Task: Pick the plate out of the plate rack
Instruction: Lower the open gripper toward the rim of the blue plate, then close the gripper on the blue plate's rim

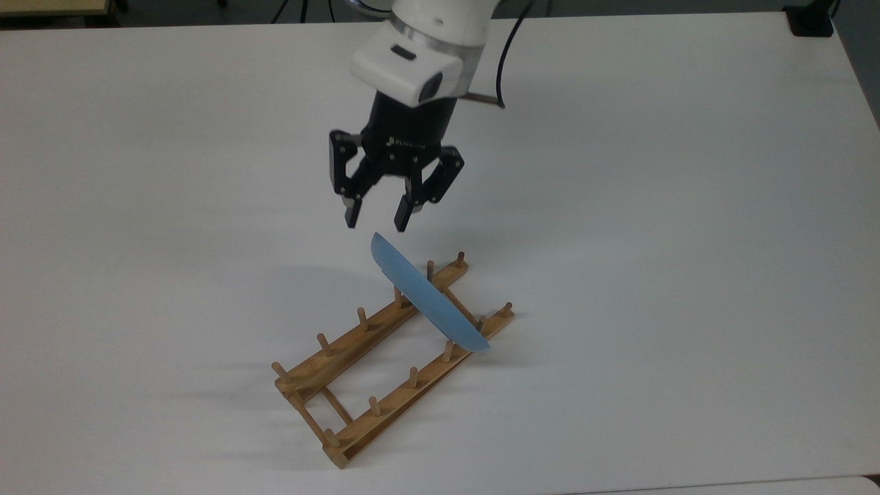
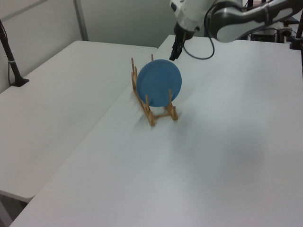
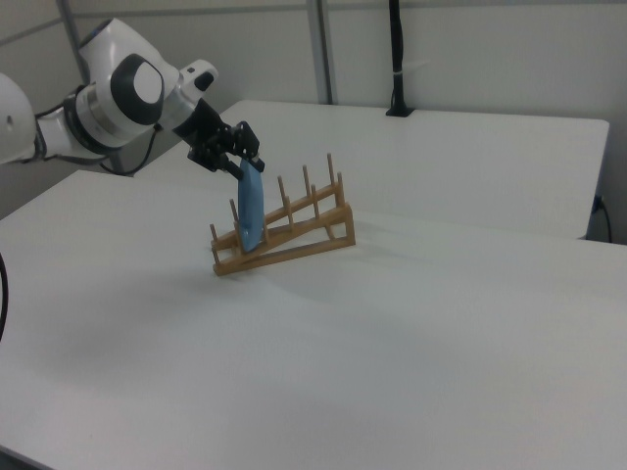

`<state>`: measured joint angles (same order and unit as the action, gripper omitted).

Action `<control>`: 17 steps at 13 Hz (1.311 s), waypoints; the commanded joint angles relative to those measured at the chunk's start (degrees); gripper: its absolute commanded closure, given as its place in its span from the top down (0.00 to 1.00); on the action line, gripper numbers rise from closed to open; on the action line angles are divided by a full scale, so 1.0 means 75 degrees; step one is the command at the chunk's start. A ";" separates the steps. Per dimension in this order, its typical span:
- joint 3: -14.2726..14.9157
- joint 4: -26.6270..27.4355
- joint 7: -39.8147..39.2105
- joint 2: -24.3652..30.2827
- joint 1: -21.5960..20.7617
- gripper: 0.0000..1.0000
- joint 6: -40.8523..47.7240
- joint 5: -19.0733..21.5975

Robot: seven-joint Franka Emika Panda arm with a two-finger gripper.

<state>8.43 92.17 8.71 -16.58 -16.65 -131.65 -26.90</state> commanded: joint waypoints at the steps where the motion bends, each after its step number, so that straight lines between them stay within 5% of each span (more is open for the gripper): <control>1: 0.0060 -0.0078 0.0526 -0.0251 -0.0170 0.40 -0.0189 -0.0421; 2: 0.0060 -0.0078 0.0538 -0.0332 -0.0182 0.32 -0.0189 -0.0514; 5: 0.0060 -0.0078 0.0538 -0.0368 -0.0182 0.30 -0.0189 -0.0574; 9: 0.0060 -0.0055 0.0538 -0.0368 -0.0194 0.01 -0.0189 -0.0843; 17: 0.0142 -0.0113 0.0480 0.0287 -0.0053 0.00 -0.0130 -0.1113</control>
<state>8.97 90.14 11.63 -17.69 -17.19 -132.38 -34.03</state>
